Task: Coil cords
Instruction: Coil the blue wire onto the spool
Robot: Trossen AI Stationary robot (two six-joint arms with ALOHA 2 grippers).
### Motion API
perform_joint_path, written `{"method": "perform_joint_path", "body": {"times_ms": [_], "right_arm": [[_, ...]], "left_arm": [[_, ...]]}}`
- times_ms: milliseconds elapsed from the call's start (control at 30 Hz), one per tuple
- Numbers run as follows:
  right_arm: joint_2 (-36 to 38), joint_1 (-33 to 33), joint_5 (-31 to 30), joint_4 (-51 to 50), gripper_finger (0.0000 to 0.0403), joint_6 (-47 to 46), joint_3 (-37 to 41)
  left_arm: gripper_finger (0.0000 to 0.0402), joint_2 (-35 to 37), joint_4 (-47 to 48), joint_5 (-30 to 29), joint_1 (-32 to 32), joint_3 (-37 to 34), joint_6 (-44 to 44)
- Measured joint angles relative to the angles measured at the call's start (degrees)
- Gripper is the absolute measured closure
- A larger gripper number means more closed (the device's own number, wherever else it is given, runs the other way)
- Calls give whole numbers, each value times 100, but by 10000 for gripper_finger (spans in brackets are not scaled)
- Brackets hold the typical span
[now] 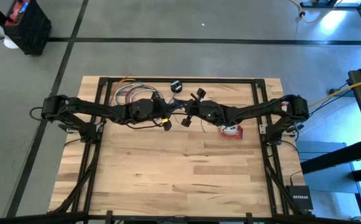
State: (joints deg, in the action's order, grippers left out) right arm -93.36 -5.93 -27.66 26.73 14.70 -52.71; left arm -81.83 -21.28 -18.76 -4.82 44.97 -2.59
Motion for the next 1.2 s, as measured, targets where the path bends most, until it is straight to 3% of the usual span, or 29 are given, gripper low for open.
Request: {"method": "perform_joint_path", "body": {"times_ms": [367, 667, 933, 1200], "right_arm": [[109, -15, -466, 34, 400, 359, -33], [111, -15, -417, 47, 400, 461, -31], [116, -15, 84, 785, 400, 424, -22], [115, -13, 333, 1235, 400, 374, 0]], "left_arm": [[400, 129, 250, -430, -56, -9, 496], [400, 129, 208, -477, -88, -13, 392], [400, -4, -680, 21, -66, -15, -46], [400, -279, -1213, 57, 20, -10, 153]]}}
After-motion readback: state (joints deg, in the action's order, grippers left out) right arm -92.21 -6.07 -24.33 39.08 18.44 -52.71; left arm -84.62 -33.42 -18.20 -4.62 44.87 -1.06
